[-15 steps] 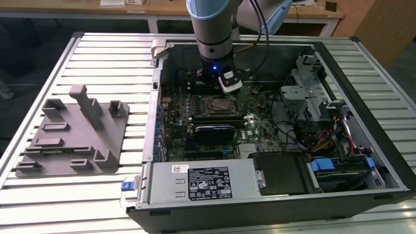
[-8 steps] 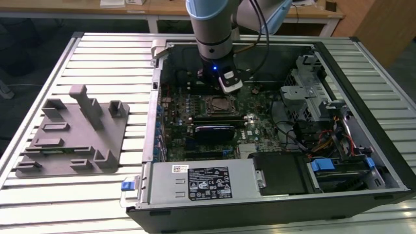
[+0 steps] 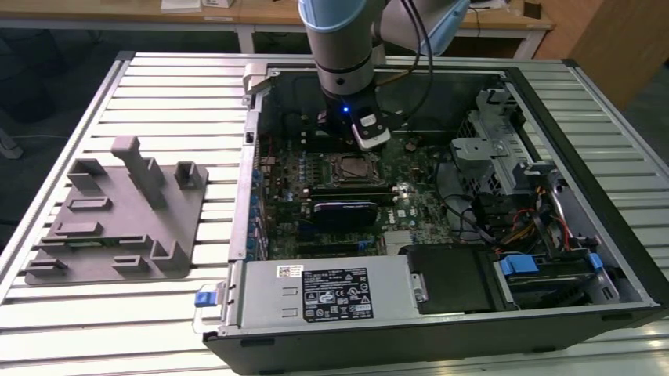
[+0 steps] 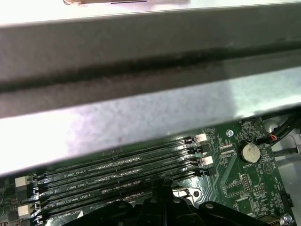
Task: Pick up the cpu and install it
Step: 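Install the first cpu locking lever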
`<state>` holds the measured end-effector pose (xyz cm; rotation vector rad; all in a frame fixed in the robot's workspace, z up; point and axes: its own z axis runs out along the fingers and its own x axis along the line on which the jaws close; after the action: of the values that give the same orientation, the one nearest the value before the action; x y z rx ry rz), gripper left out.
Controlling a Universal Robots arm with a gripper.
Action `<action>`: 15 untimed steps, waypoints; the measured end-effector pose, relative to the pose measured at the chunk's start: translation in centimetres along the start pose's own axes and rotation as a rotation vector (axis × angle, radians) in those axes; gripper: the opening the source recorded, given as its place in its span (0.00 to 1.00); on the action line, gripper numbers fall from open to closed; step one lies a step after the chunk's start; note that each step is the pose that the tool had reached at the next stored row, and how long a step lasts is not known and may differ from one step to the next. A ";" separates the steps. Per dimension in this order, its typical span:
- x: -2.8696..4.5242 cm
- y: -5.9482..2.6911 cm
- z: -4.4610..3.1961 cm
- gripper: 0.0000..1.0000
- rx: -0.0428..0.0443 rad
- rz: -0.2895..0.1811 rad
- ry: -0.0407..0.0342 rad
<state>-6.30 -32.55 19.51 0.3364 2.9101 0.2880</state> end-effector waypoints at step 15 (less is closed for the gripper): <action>0.15 0.22 -1.40 0.11 -0.0351 0.008 0.0065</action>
<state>-6.69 -32.54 20.87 0.3419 2.9069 0.3416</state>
